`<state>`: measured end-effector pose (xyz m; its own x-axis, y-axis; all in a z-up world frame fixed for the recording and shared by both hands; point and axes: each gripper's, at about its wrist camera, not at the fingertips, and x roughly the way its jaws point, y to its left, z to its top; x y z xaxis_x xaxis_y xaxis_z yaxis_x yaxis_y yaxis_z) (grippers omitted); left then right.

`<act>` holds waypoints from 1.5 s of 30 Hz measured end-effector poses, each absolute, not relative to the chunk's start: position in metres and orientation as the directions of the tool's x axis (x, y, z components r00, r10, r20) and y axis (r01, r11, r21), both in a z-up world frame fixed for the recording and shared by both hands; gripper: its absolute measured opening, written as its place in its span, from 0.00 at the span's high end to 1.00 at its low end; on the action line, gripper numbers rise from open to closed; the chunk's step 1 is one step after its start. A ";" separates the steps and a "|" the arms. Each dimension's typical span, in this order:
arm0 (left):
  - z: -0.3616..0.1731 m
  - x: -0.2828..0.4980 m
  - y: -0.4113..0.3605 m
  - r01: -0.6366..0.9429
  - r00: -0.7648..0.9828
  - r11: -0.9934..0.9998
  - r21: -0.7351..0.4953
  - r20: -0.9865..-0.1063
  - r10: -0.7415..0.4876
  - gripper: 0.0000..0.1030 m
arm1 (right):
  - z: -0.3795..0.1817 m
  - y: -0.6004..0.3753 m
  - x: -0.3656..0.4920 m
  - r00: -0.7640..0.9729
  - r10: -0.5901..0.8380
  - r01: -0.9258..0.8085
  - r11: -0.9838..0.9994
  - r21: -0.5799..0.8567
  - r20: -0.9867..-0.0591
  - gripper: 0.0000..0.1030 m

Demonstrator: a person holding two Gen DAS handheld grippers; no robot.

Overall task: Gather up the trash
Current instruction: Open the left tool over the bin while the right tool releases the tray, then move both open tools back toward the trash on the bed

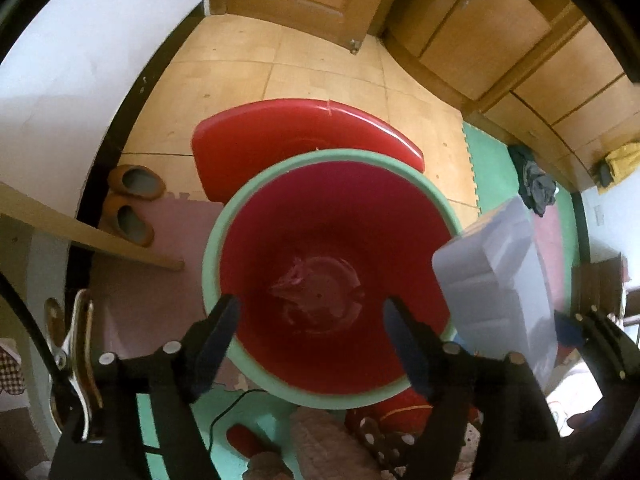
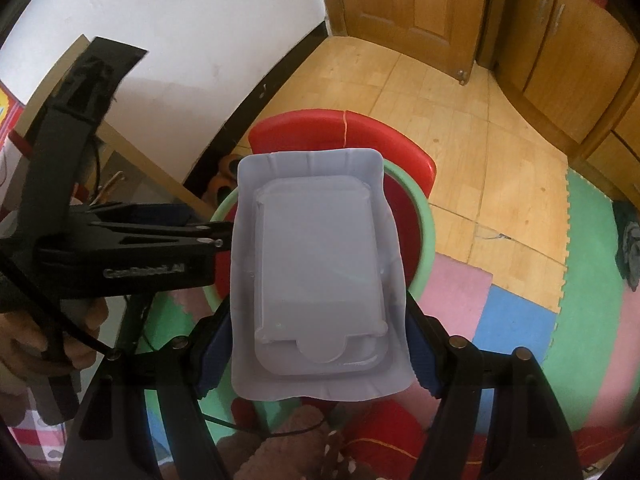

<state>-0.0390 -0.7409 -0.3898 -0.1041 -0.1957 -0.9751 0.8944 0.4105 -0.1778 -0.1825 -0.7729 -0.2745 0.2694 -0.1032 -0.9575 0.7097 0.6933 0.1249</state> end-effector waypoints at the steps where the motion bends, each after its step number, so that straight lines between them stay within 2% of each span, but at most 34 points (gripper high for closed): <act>1: -0.389 -0.039 -0.740 0.892 -0.102 0.416 -0.177 -0.975 -0.196 0.19 | -0.276 -0.773 -0.183 0.269 -0.104 0.707 0.696 0.123 -0.957 0.26; 3: -0.387 -0.035 -0.736 0.884 -0.097 0.435 -0.175 -0.976 -0.195 0.16 | -0.280 -0.774 -0.181 0.268 -0.102 0.699 0.705 0.120 -0.958 0.26; 8: -0.384 -0.027 -0.725 0.861 -0.090 0.478 -0.175 -0.977 -0.195 0.15 | -0.288 -0.772 -0.177 0.271 -0.097 0.690 0.714 0.124 -0.958 0.25; 11: -0.382 -0.026 -0.720 0.852 -0.094 0.489 -0.187 -0.974 -0.208 0.15 | -0.291 -0.772 -0.176 0.270 -0.101 0.681 0.723 0.116 -0.958 0.17; 13: -0.379 -0.026 -0.718 0.853 -0.085 0.489 -0.182 -0.973 -0.214 0.13 | -0.293 -0.773 -0.175 0.269 -0.103 0.674 0.730 0.110 -0.958 0.17; 31: -0.363 -0.023 -0.715 0.834 -0.086 0.513 -0.203 -0.966 -0.242 0.12 | -0.283 -0.769 -0.171 0.277 -0.115 0.650 0.753 0.098 -0.954 0.17; 45: -0.327 -0.031 -0.707 0.829 -0.072 0.516 -0.214 -0.957 -0.280 0.12 | -0.245 -0.760 -0.178 0.320 -0.137 0.638 0.762 0.106 -0.937 0.17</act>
<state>-0.0307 -0.7070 -0.3273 -0.0724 -0.2797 -0.9574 0.8292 0.5165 -0.2136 -0.1779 -0.7603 -0.2451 0.3204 -0.1373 -0.9373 0.6382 0.7625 0.1064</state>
